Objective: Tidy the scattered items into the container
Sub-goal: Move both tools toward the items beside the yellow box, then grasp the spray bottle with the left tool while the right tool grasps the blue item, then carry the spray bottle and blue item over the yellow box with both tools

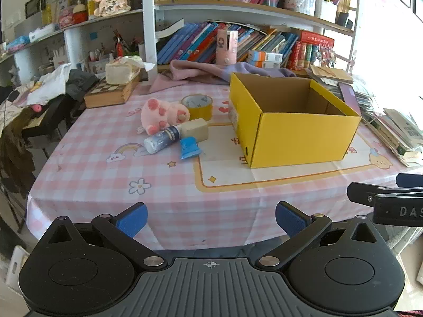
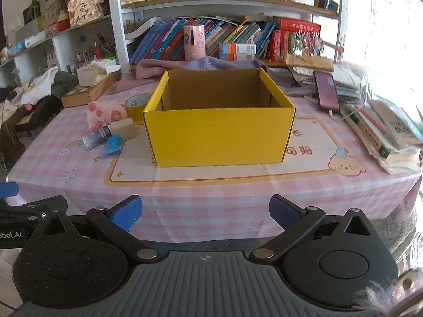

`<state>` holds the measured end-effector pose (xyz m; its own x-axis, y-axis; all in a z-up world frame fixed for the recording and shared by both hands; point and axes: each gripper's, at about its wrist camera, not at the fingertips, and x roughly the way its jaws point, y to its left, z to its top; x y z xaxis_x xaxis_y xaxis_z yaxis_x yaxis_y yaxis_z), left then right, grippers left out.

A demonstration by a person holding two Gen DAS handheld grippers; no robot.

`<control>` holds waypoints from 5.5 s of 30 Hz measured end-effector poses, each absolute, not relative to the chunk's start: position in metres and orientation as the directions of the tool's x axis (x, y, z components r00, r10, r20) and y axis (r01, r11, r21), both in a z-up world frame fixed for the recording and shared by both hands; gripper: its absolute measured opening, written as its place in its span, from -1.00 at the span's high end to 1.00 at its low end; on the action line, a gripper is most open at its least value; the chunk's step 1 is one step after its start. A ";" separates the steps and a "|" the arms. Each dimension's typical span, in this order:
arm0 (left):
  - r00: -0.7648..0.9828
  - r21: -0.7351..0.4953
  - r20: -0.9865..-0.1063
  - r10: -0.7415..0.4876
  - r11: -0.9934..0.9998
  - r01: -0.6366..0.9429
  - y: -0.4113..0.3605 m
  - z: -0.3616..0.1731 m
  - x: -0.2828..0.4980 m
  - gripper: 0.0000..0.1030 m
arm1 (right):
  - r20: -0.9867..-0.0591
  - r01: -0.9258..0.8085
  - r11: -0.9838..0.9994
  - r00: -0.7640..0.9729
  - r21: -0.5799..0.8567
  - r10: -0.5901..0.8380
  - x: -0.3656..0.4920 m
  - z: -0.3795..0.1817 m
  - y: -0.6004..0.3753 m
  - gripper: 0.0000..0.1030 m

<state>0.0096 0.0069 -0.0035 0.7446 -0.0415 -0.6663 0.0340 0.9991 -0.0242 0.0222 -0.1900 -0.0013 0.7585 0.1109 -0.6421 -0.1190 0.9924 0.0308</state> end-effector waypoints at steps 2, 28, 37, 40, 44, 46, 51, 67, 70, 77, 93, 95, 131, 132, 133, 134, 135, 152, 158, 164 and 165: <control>0.741 -0.027 -0.669 -0.054 0.998 0.048 0.006 -0.005 0.009 -1.00 | -0.636 -0.129 0.991 0.764 0.018 0.111 0.020 0.000 -0.187 -1.00; 0.781 0.012 -0.624 -0.015 1.000 0.028 0.017 0.000 0.000 -1.00 | -0.604 -0.220 0.975 0.775 0.012 0.182 0.018 0.011 -0.166 -1.00; 0.771 -0.028 -0.637 -0.007 1.000 -0.014 0.036 -0.004 0.004 -1.00 | -0.631 -0.267 0.964 0.748 -0.001 0.207 0.026 0.008 -0.147 -1.00; 0.766 -0.017 -0.642 0.017 0.999 -0.036 0.040 -0.005 0.005 -1.00 | -0.639 -0.285 0.958 0.738 -0.006 0.216 0.031 0.007 -0.140 -1.00; 0.759 -0.009 -0.650 0.036 0.998 -0.056 0.044 -0.005 0.008 -1.00 | -0.646 -0.306 0.952 0.729 -0.011 0.227 0.036 0.007 -0.135 -1.00; 0.756 -0.012 -0.653 0.042 0.998 -0.065 0.046 -0.006 0.009 -1.00 | -0.648 -0.316 0.949 0.725 -0.011 0.234 0.038 0.007 -0.132 -1.00; 0.746 -0.009 -0.664 0.056 0.997 -0.083 0.049 -0.008 0.012 -1.00 | -0.650 -0.336 0.942 0.720 -0.018 0.245 0.042 0.005 -0.127 -1.00; 0.703 0.071 -0.696 0.145 0.988 -0.134 0.061 -0.015 0.020 -1.00 | -0.631 -0.411 0.911 0.705 0.007 0.323 0.060 0.001 -0.103 -1.00; 0.714 0.048 -0.686 0.137 0.988 -0.144 0.071 -0.014 0.023 -1.00 | -0.614 -0.432 0.902 0.709 0.011 0.347 0.065 0.002 -0.097 -0.99; 0.756 -0.044 -0.646 0.105 0.984 -0.175 0.101 -0.008 0.033 -1.00 | -0.578 -0.454 0.891 0.727 0.001 0.371 0.078 0.003 -0.080 -0.91; 0.766 -0.028 -0.638 0.078 0.992 -0.124 0.137 -0.013 0.110 -1.00 | -0.622 -0.523 0.852 0.680 -0.040 0.388 0.137 -0.025 -0.031 -0.53; 0.759 -0.025 -0.648 0.058 0.995 -0.098 0.140 -0.016 0.125 -1.00 | -0.642 -0.539 0.841 0.661 -0.046 0.389 0.146 -0.031 -0.023 -0.46; 0.465 -0.099 -0.850 -0.249 0.942 0.322 0.117 -0.090 0.266 0.35 | -0.757 -0.492 0.871 0.565 0.011 0.329 0.241 -0.091 0.008 0.24; 0.468 -0.086 -0.851 -0.238 0.943 0.322 0.116 -0.091 0.266 0.35 | -0.759 -0.489 0.872 0.564 0.010 0.325 0.242 -0.092 0.008 0.23; 0.477 -0.074 -0.849 -0.227 0.945 0.318 0.114 -0.092 0.266 0.34 | -0.764 -0.486 0.874 0.559 0.012 0.321 0.243 -0.093 0.008 0.23; 0.483 -0.067 -0.848 -0.219 0.947 0.313 0.113 -0.092 0.268 0.34 | -0.768 -0.482 0.876 0.556 0.013 0.317 0.244 -0.095 0.009 0.22; 0.488 -0.062 -0.846 -0.215 0.949 0.310 0.112 -0.093 0.270 0.32 | -0.770 -0.481 0.877 0.555 0.012 0.315 0.245 -0.095 0.009 0.21; 0.525 -0.196 -0.806 -0.274 0.960 0.199 0.128 -0.081 0.244 0.40 | -0.744 -0.529 0.848 0.559 0.019 0.366 0.228 -0.080 0.005 0.32; 0.542 -0.308 -0.781 -0.310 0.946 0.097 0.145 -0.074 0.215 0.40 | -0.737 -0.539 0.841 0.551 0.043 0.391 0.213 -0.071 0.001 0.48; 0.580 -0.377 -0.743 -0.333 0.925 0.048 0.151 -0.064 0.187 0.40 | -0.711 -0.559 0.828 0.565 0.044 0.419 0.189 -0.059 -0.006 0.49; 0.588 -0.388 -0.735 -0.339 0.921 0.045 0.151 -0.061 0.182 0.40 | -0.703 -0.561 0.827 0.572 0.042 0.423 0.184 -0.055 -0.008 0.49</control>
